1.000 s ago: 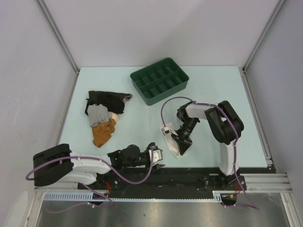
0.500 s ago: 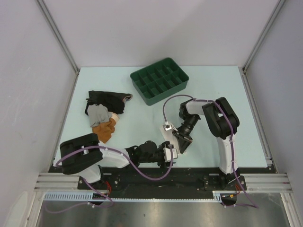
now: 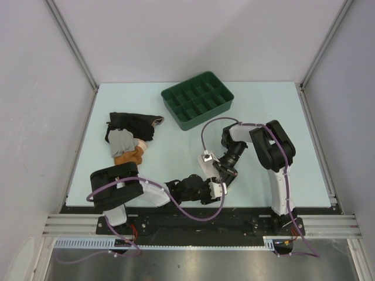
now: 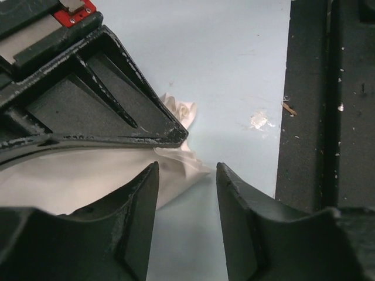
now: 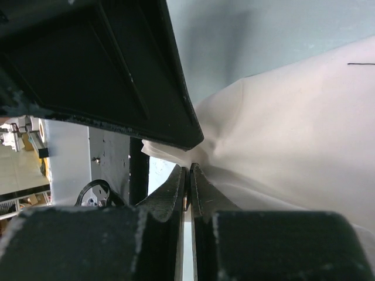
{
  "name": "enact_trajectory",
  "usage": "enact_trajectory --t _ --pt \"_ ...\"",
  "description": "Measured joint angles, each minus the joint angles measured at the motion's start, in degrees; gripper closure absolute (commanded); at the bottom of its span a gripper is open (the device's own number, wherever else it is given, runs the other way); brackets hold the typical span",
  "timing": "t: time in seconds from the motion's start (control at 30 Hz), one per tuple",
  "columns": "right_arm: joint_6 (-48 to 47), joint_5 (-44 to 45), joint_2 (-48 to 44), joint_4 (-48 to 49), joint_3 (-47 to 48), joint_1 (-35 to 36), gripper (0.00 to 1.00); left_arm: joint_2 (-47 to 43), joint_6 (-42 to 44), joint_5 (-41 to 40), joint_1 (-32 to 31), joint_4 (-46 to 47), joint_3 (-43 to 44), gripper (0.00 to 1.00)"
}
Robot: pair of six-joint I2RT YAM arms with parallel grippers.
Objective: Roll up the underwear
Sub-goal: Roll the underwear to the center of the board.
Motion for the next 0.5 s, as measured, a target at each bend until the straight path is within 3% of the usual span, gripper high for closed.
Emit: enact_trajectory --t 0.1,0.23,0.33,0.5 --pt "0.0 -0.28 0.28 -0.09 0.0 0.0 0.94 0.63 -0.15 -0.94 -0.07 -0.17 0.85 0.62" --pt "0.0 -0.31 0.42 -0.09 0.0 0.0 0.94 1.27 -1.05 -1.68 -0.09 -1.11 2.16 0.88" --pt "0.0 -0.28 0.44 -0.09 0.0 0.0 0.92 1.73 -2.08 -2.08 -0.09 -2.71 3.21 1.0" --pt "0.0 -0.7 0.44 -0.09 0.0 -0.33 0.87 1.73 -4.98 -2.43 -0.07 -4.0 3.39 1.0"
